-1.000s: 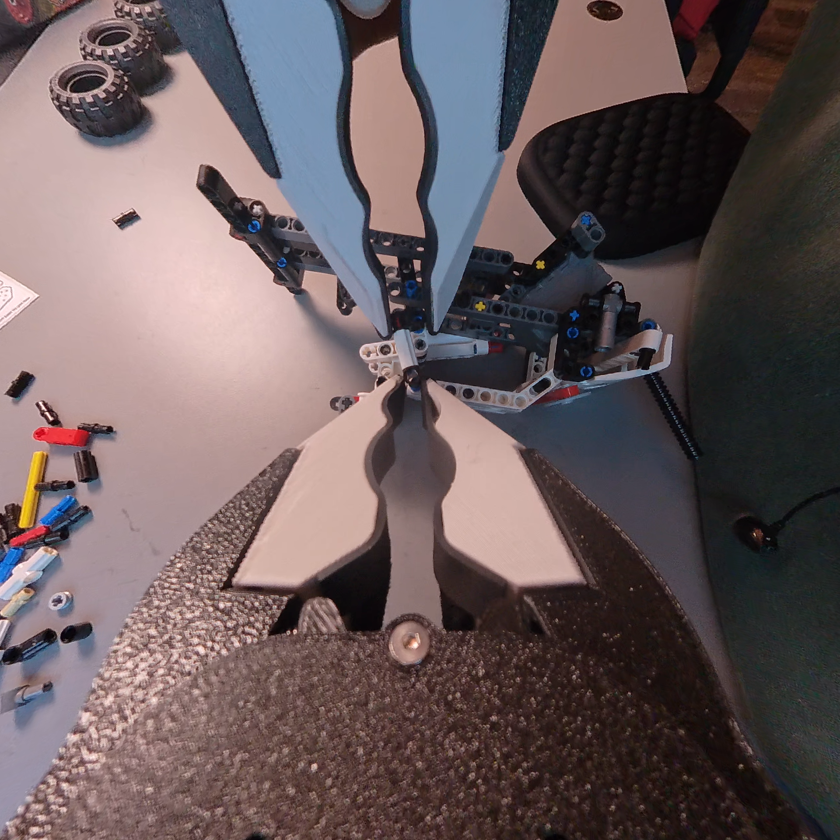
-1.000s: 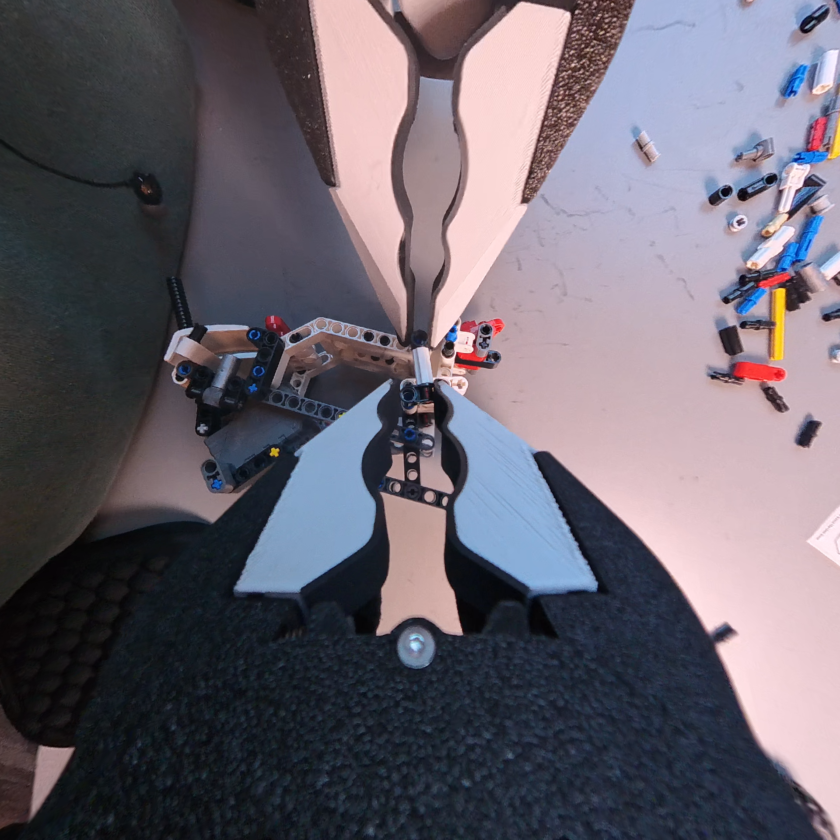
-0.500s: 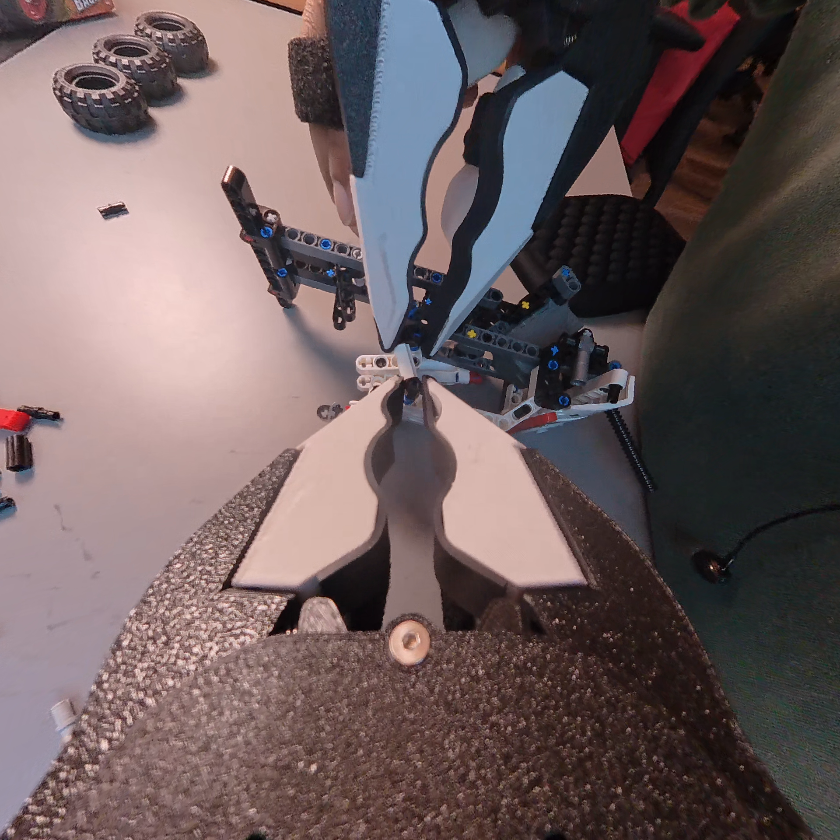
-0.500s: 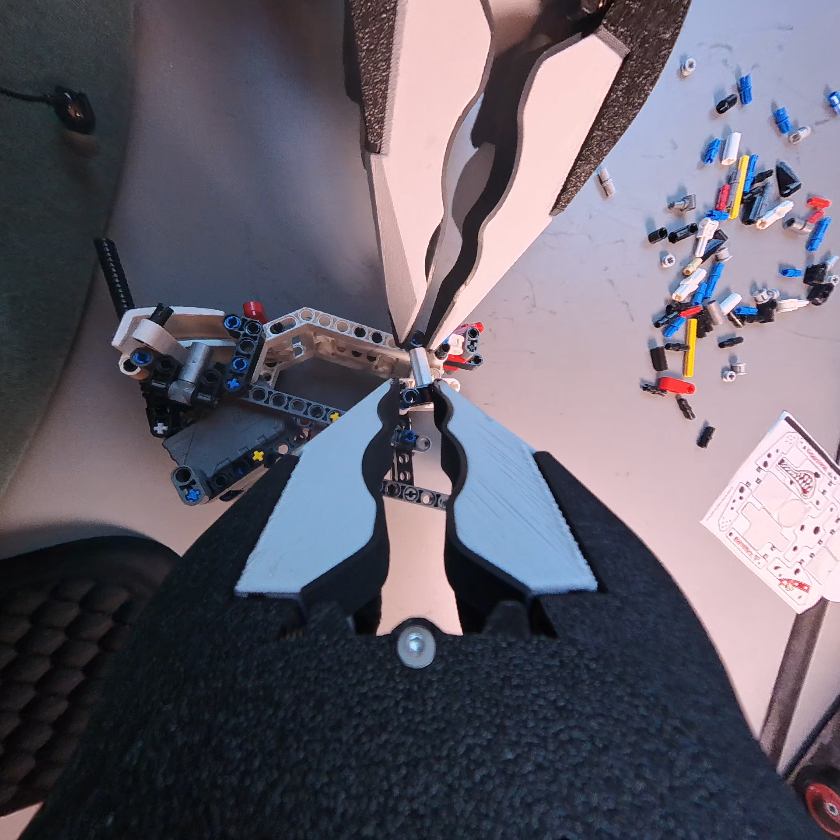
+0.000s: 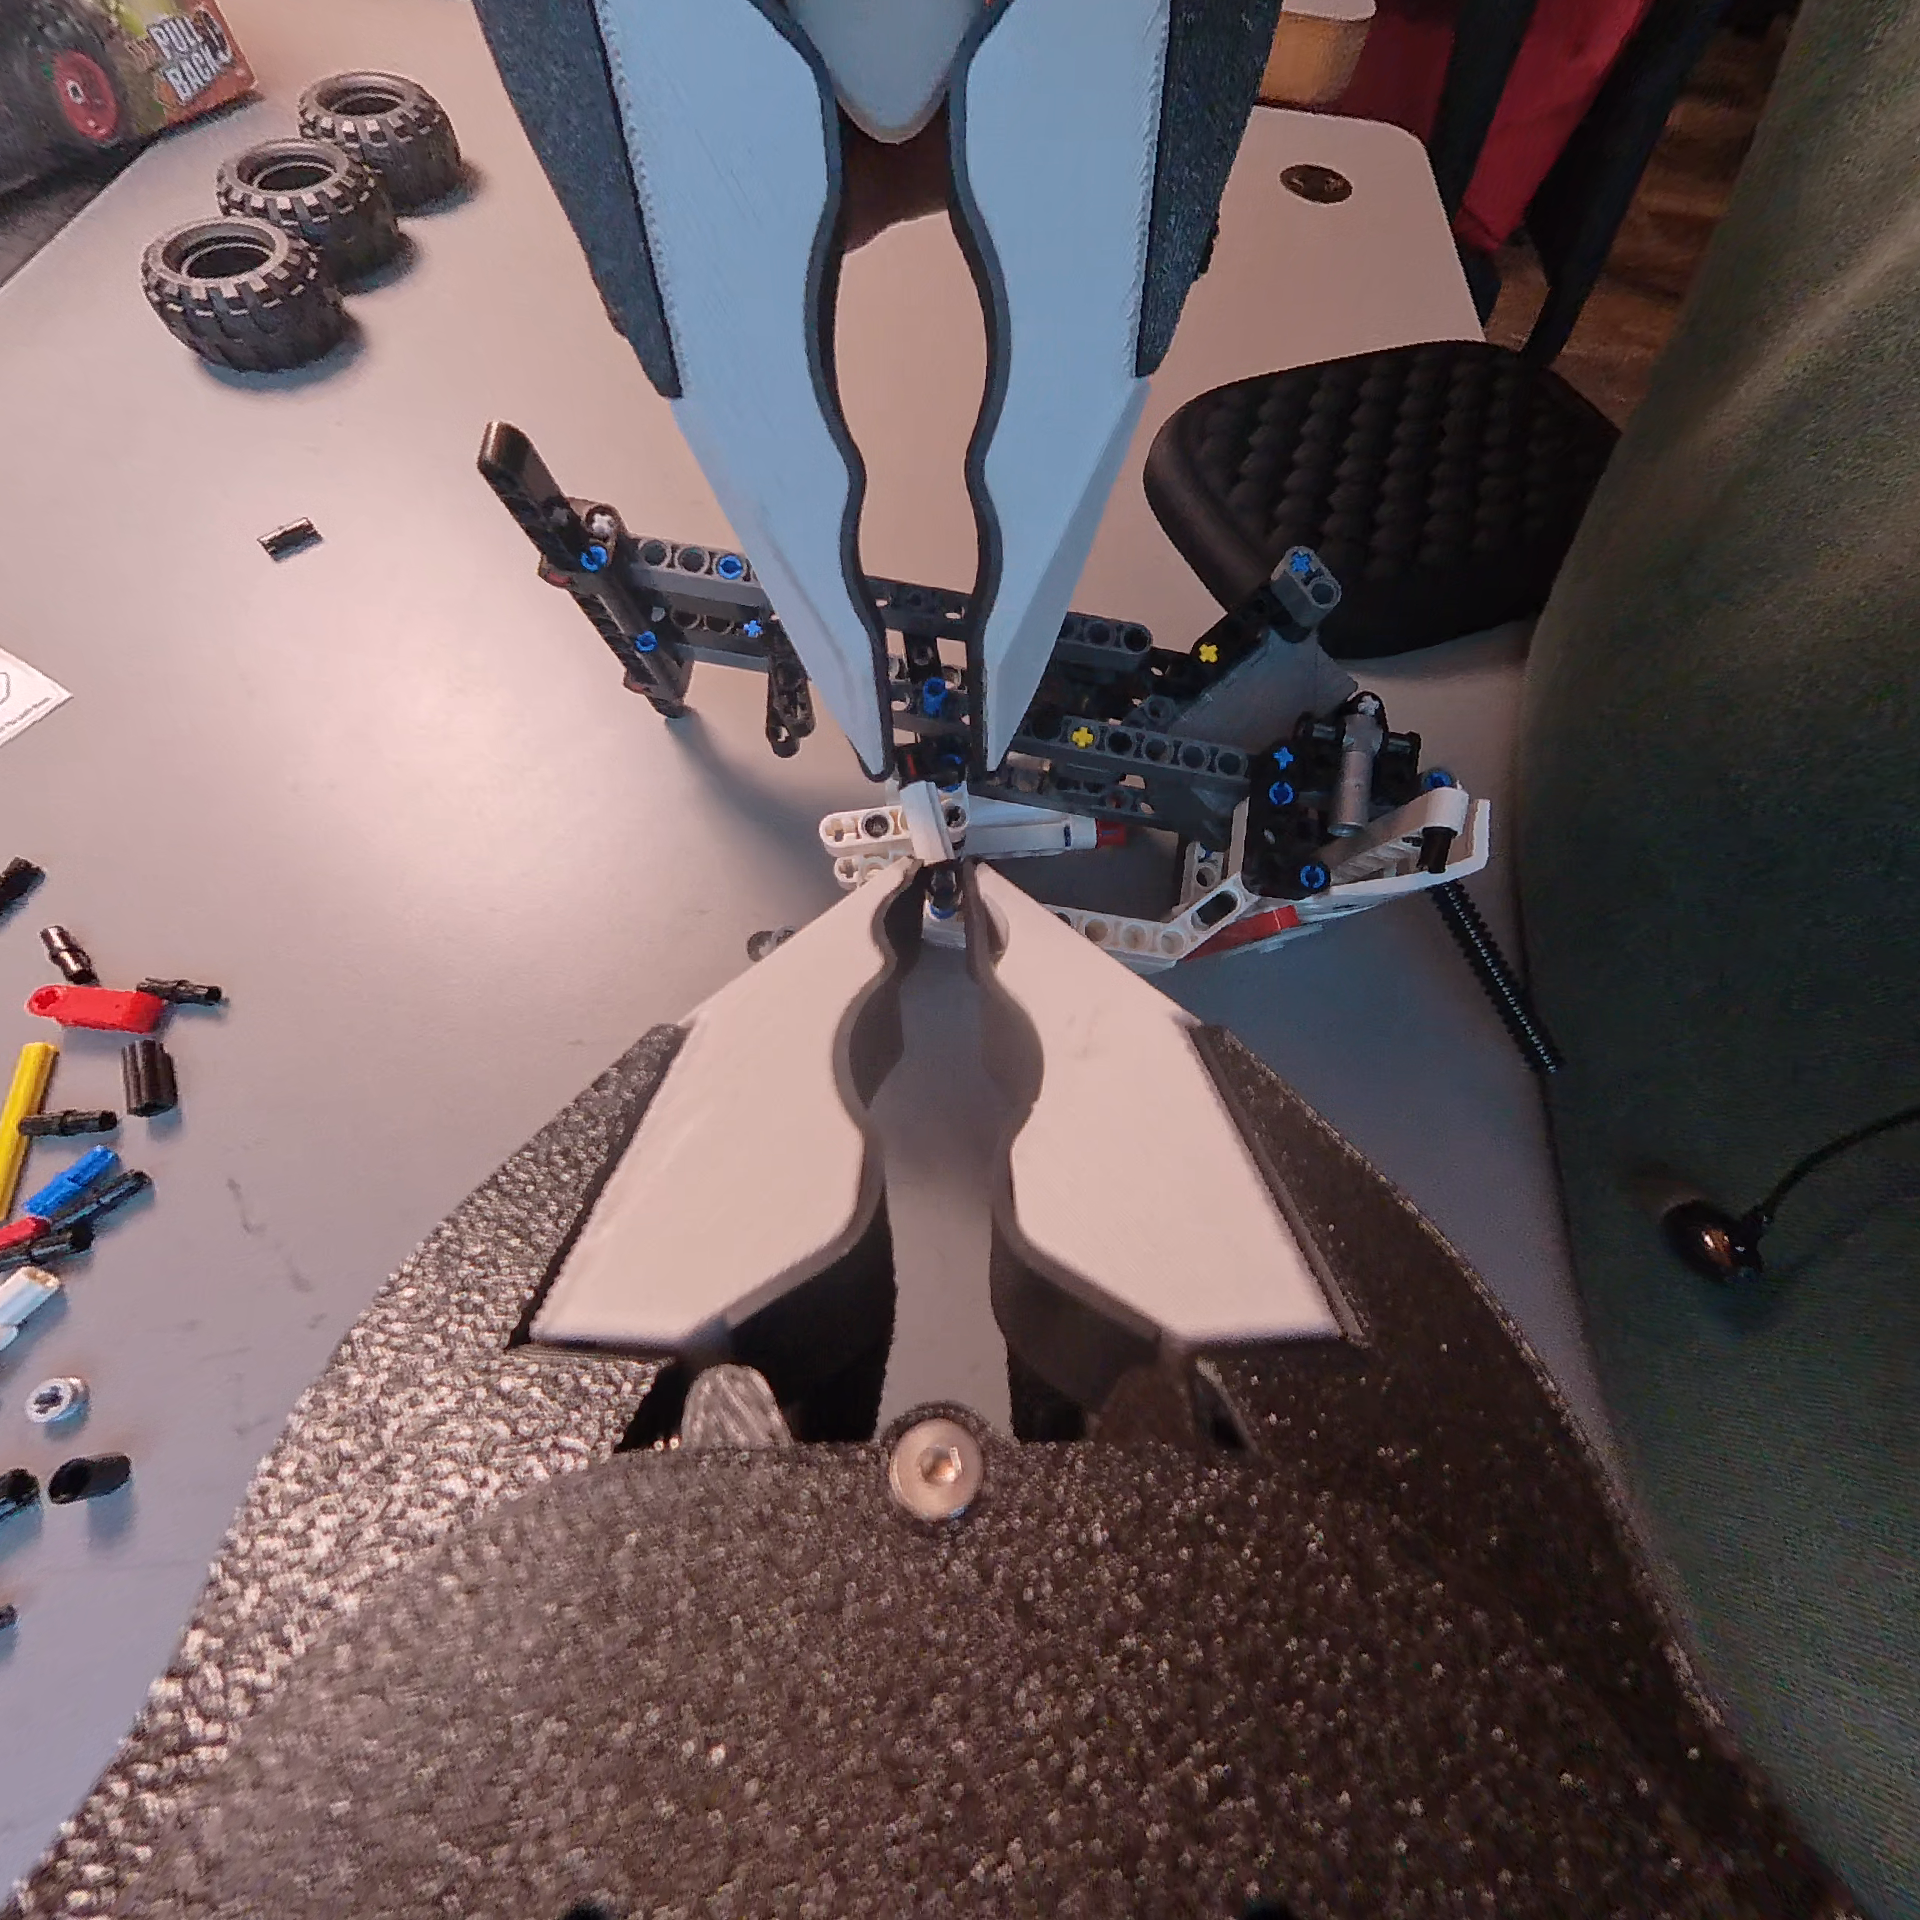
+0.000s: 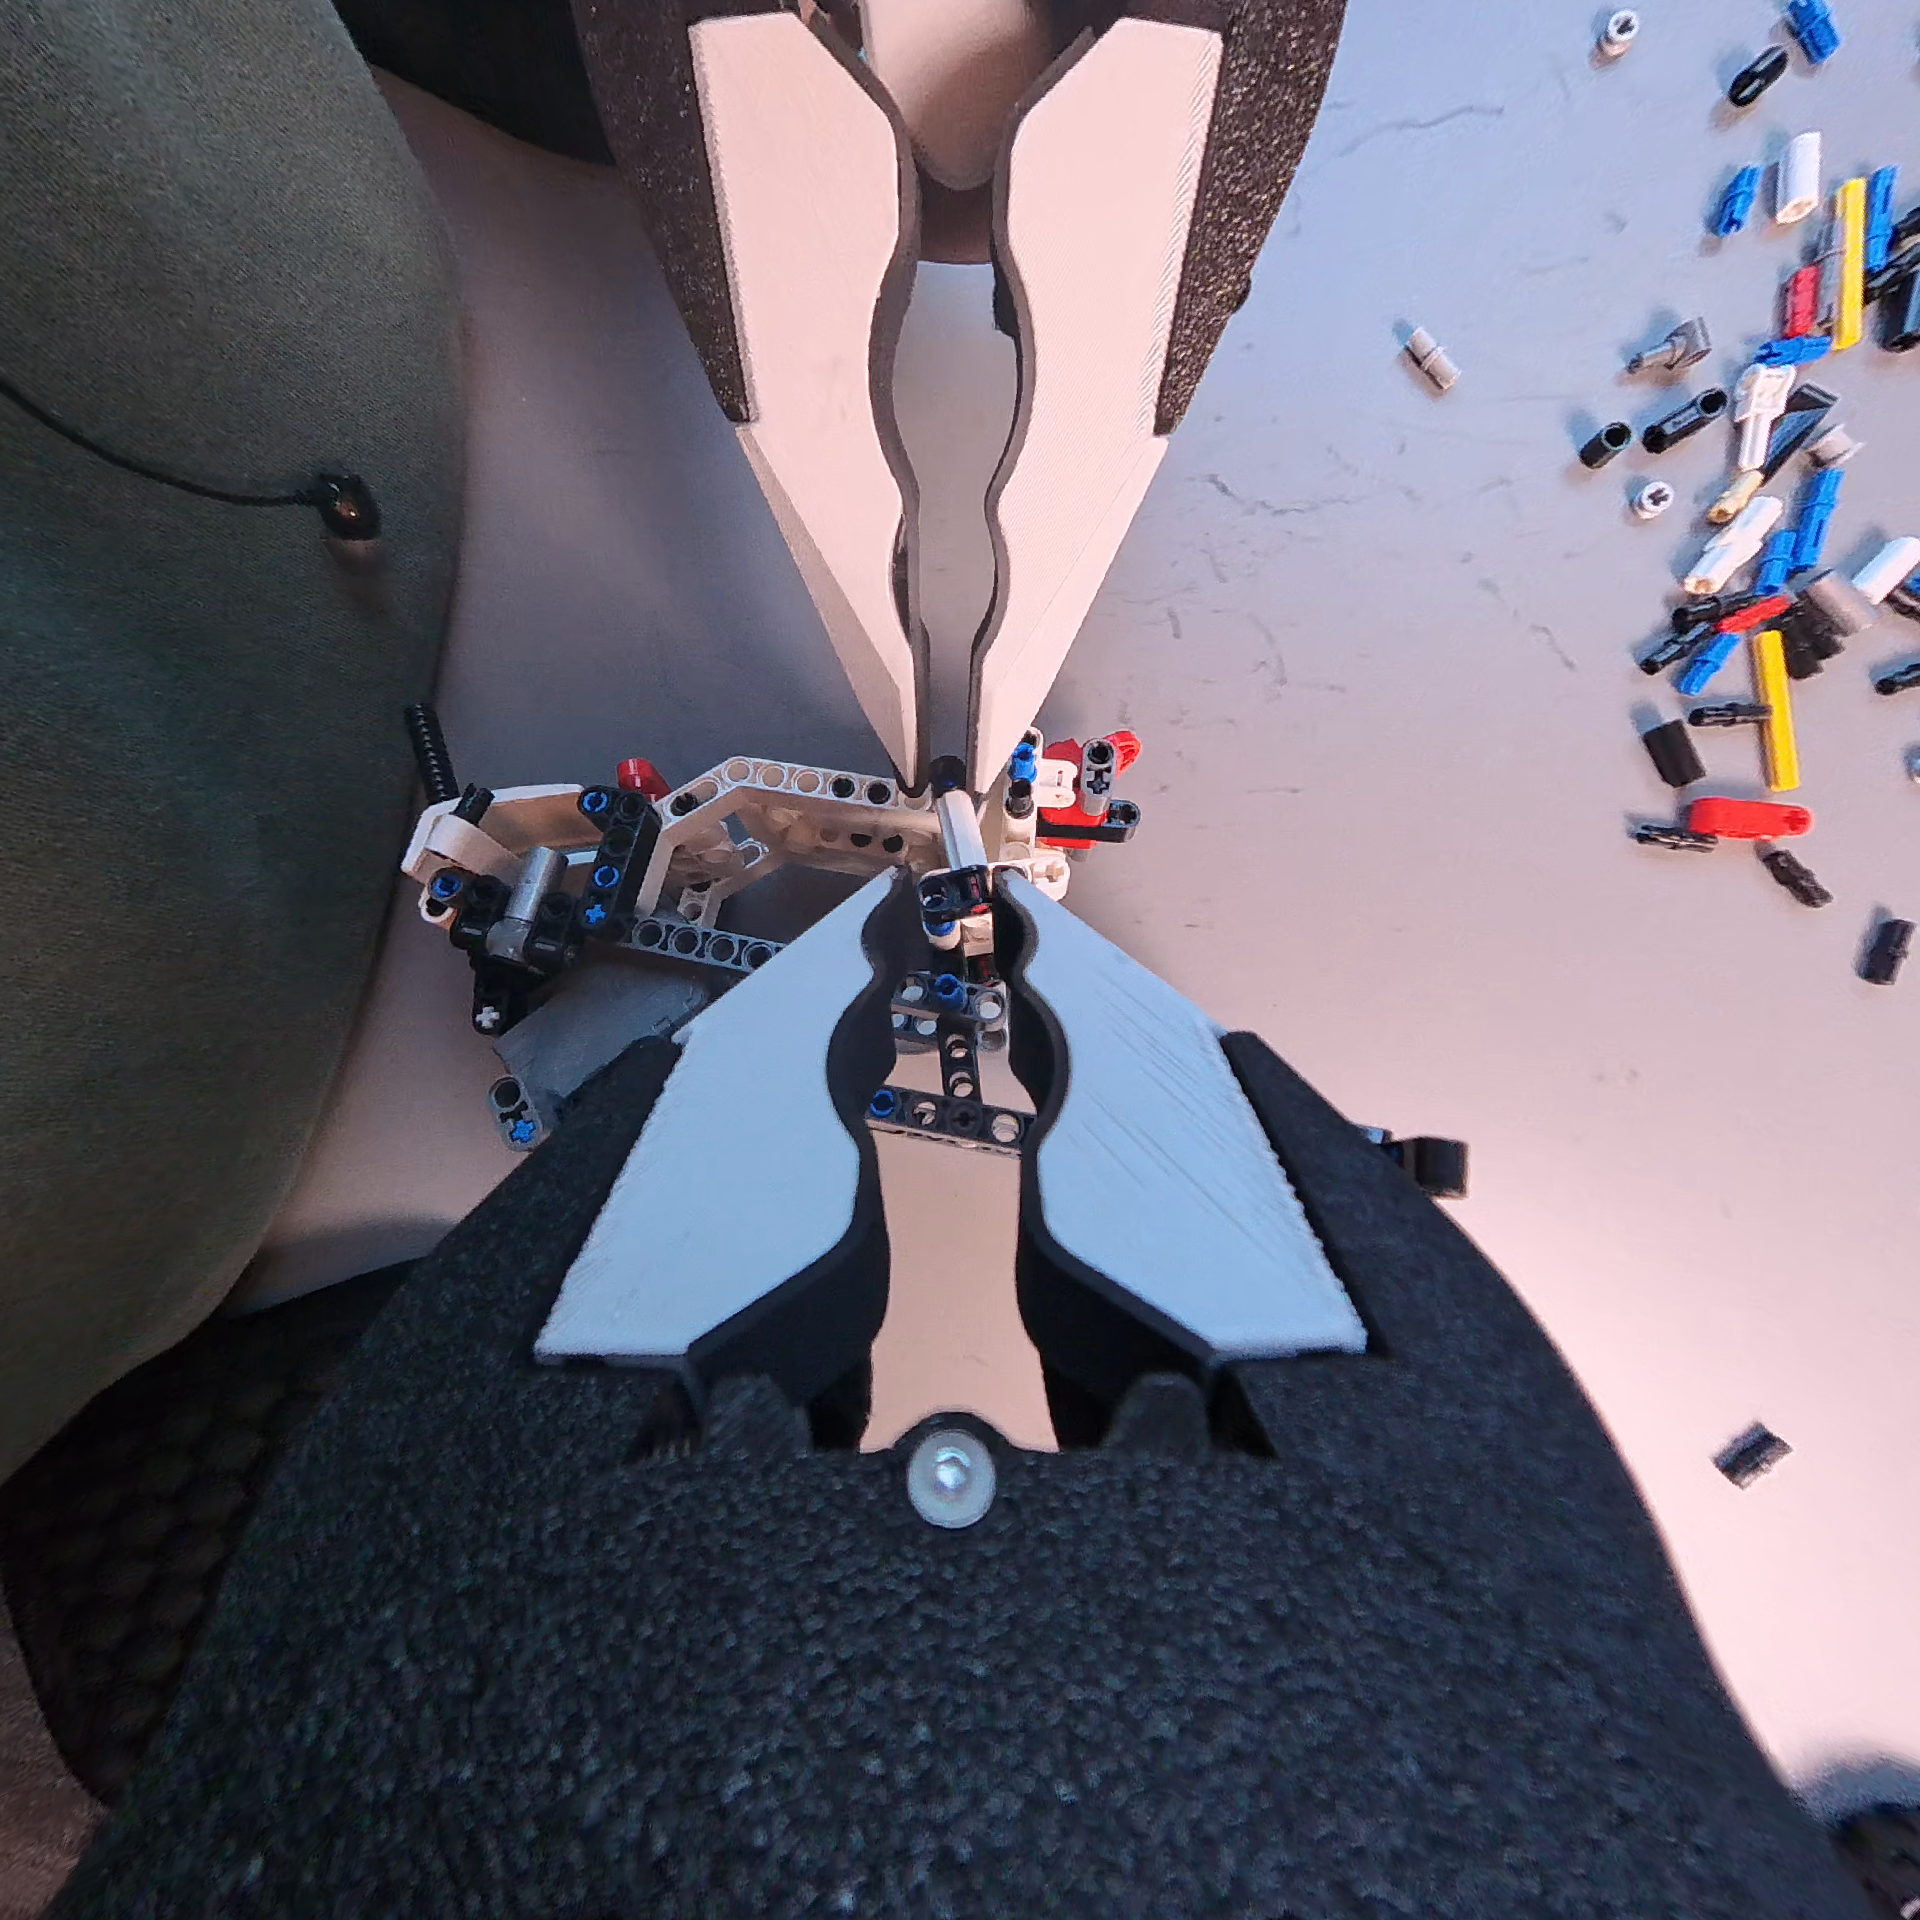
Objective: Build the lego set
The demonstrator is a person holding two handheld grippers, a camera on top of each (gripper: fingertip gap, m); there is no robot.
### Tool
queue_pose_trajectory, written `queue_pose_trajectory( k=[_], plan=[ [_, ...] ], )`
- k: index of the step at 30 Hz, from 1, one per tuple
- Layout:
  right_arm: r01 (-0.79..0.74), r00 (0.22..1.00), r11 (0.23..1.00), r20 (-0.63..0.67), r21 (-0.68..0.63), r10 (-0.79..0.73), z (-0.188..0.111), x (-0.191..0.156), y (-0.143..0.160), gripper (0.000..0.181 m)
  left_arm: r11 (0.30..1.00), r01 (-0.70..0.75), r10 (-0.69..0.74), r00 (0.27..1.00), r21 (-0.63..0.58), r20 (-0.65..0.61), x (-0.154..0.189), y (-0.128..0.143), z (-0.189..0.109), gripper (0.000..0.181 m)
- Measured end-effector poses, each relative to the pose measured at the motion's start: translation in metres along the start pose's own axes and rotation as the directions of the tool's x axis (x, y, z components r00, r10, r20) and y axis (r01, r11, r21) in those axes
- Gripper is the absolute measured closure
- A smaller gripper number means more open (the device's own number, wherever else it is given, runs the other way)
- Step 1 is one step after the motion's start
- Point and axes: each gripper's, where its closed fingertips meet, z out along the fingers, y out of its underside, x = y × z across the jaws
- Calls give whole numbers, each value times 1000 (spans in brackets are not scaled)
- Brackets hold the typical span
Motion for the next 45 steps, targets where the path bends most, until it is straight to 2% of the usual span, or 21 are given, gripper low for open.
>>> queue_pose_trajectory(
  k=[10,24,29,32,36,41,45],
  plan=[
    [44,998,999,-43,-30,-46,1,-3,3,168,999,-25,25,1000,25,-9,2,1,3,175],
    [43,997,999,-71,12,-42,1,-16,11,168,999,-32,33,998,12,-62,15,2,14,175],
    [16,997,1000,-78,24,-14,-1,-18,12,168,1000,-19,19,996,-3,-85,17,-1,15,175],
    [-45,999,999,-21,25,46,-4,-23,10,162,1000,-21,19,996,-18,-85,18,-1,15,175],
    [-106,994,994,-21,5,106,-8,-20,12,167,999,-36,33,997,-34,-72,18,-1,15,175],
    [10,992,999,-122,-37,-15,-14,-19,11,175,997,-52,50,997,-52,-55,18,-2,15,175],
    [43,987,998,-154,-56,-51,-9,-25,12,178,996,-62,59,997,-65,-44,18,-2,15,175]
  ],
)
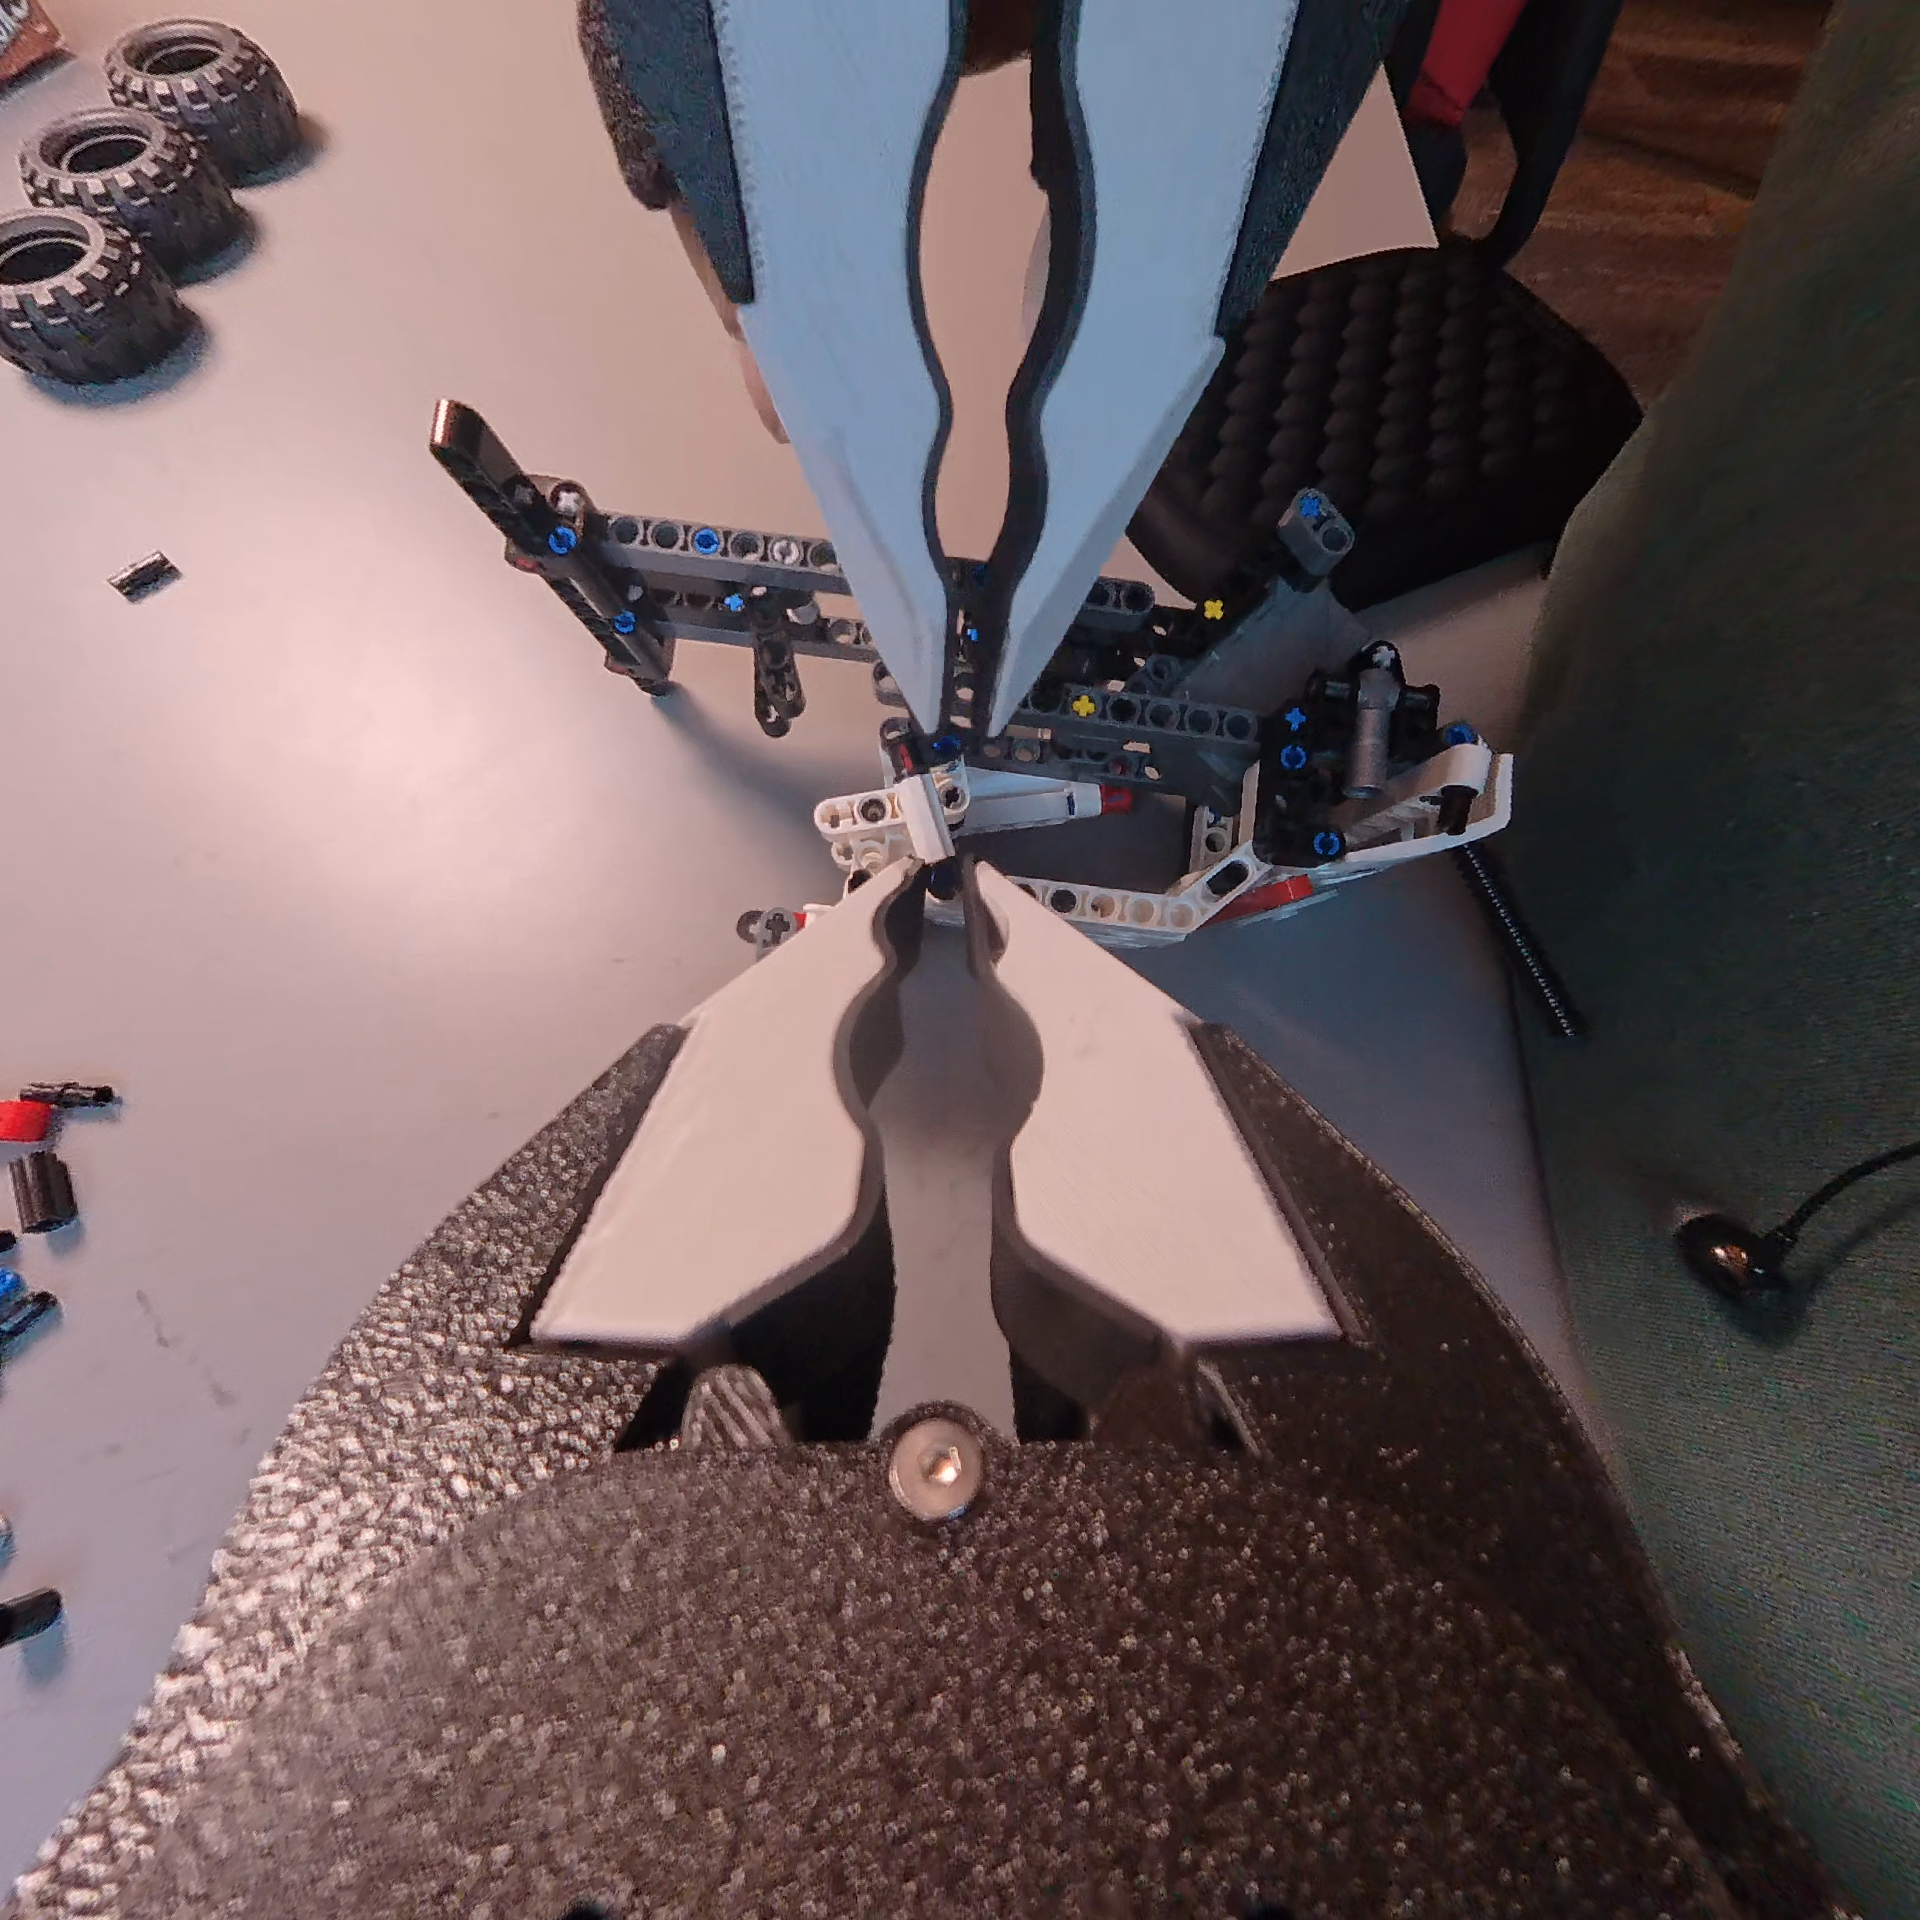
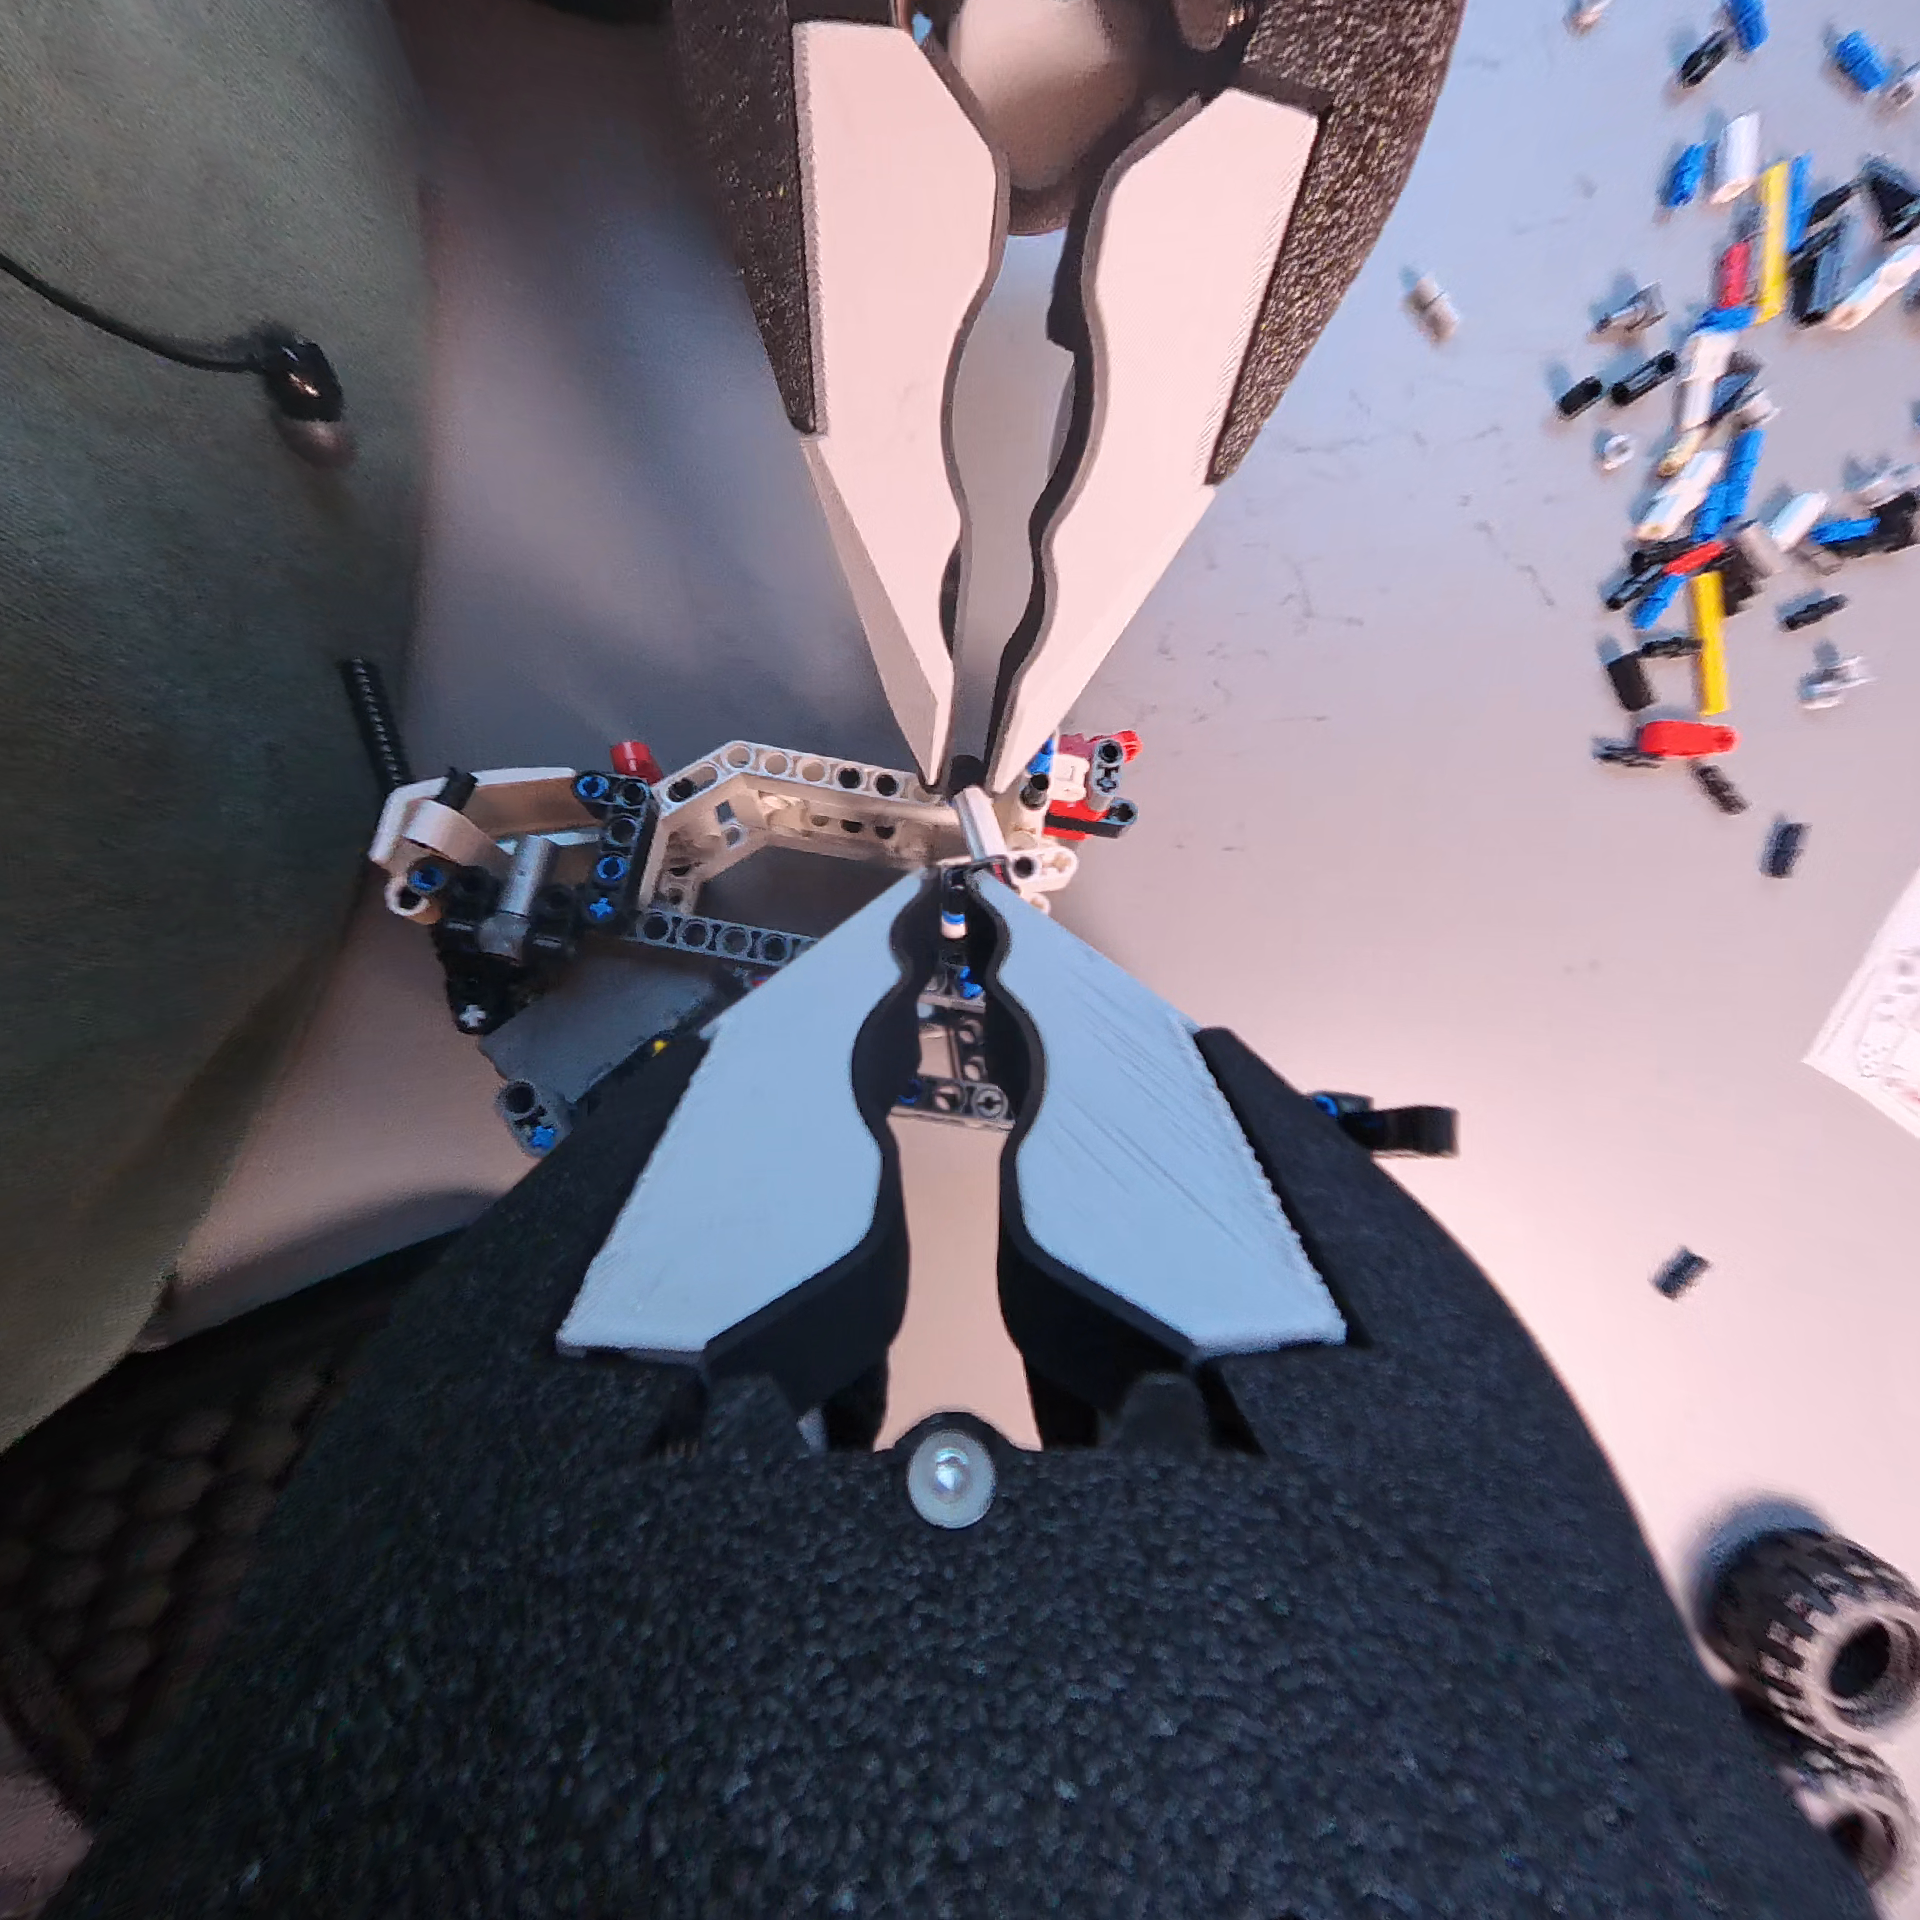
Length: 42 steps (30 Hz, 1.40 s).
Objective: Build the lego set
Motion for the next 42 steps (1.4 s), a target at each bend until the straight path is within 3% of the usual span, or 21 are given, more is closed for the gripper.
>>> queue_pose_trajectory(
  k=[6,11,27,37,42],
  plan=[
    [142,983,986,-101,-87,-150,-1,-1,3,179,1000,1,-2,1000,-11,-9,1,-1,1,175],
    [167,974,979,-133,-115,-182,-2,-4,6,181,1000,7,-7,1000,-13,-13,3,-2,2,175],
    [90,986,989,-129,-120,-105,-4,-5,12,181,999,35,-37,999,-31,-40,6,-5,6,175],
    [70,991,991,-107,-115,-82,-4,-5,12,181,994,95,-91,993,48,-78,5,-18,7,170],
    [60,990,994,-123,-92,-71,-4,-5,10,181,999,39,-40,998,-11,-54,2,-16,23,170]
  ],
)
